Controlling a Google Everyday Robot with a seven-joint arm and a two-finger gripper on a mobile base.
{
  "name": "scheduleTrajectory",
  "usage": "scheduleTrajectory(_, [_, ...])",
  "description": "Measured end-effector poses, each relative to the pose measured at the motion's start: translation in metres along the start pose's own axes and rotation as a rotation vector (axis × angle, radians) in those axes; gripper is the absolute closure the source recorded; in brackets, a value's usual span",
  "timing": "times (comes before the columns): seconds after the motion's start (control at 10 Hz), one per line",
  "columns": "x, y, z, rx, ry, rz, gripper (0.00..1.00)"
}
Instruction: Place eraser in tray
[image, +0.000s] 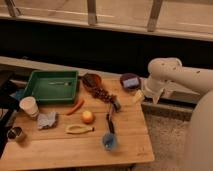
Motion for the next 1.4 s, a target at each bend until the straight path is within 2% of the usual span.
scheduleTrajectory(1.1, [0.0000, 0.0000, 0.0000, 0.000, 0.000, 0.000, 0.27])
scheduleTrajectory(1.4, [-0.0092, 0.0015, -0.0009, 0.025, -0.021, -0.036, 0.27])
